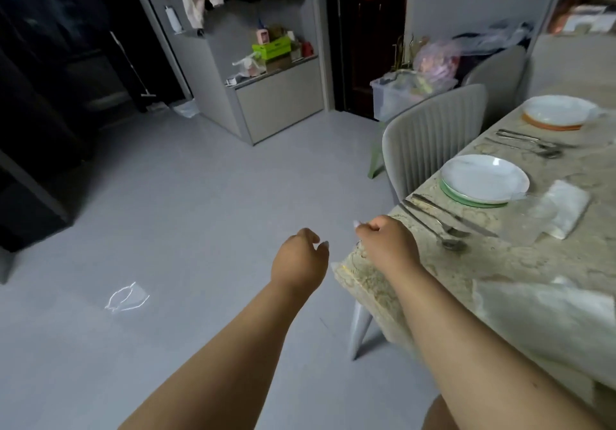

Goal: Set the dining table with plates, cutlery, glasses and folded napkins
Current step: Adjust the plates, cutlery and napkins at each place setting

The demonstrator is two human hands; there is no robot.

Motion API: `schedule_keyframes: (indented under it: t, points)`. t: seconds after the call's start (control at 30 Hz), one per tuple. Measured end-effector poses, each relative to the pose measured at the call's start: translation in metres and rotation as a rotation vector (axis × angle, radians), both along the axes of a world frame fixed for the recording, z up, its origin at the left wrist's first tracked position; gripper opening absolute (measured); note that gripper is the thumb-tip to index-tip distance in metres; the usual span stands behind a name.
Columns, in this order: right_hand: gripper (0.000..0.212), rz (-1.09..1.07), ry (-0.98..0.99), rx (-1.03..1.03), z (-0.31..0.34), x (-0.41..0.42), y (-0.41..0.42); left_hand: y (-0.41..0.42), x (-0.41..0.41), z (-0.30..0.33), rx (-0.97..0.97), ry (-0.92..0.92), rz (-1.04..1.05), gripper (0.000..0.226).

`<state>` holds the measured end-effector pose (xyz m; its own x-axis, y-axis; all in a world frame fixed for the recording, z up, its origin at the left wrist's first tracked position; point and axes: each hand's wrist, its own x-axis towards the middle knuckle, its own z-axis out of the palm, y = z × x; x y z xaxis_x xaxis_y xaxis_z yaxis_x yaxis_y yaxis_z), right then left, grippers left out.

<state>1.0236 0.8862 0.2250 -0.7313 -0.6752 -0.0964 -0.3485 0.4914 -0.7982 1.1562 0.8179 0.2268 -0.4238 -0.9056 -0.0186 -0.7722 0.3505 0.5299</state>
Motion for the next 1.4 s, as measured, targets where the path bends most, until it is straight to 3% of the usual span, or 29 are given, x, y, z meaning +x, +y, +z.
schedule_keyframes:
  t: [0.37,0.77,0.9,1.03,1.27,1.4]
  points:
    - [0.040,-0.268,0.064,0.016,0.005,-0.087,-0.124,-0.156,-0.104,0.002,0.018,-0.012,-0.321,0.034]
    - [0.037,-0.740,0.033,-0.036,0.004,-0.157,-0.233,-0.314,-0.233,0.032,-0.009,0.014,-0.837,0.029]
    - [0.041,-0.847,0.072,0.057,0.003,-0.180,-0.241,-0.329,-0.282,0.037,0.041,0.063,-0.977,0.022]
    - [0.029,-0.977,0.150,0.172,0.003,-0.211,-0.236,-0.327,-0.337,0.038,0.052,0.100,-1.133,0.017]
    - [0.047,-1.261,0.053,0.035,-0.020,-0.297,-0.223,-0.308,-0.447,0.037,0.014,0.100,-1.359,0.024]
    - [0.045,-1.344,-0.008,0.034,-0.018,-0.344,-0.209,-0.290,-0.515,0.030,0.029,0.047,-1.464,0.029]
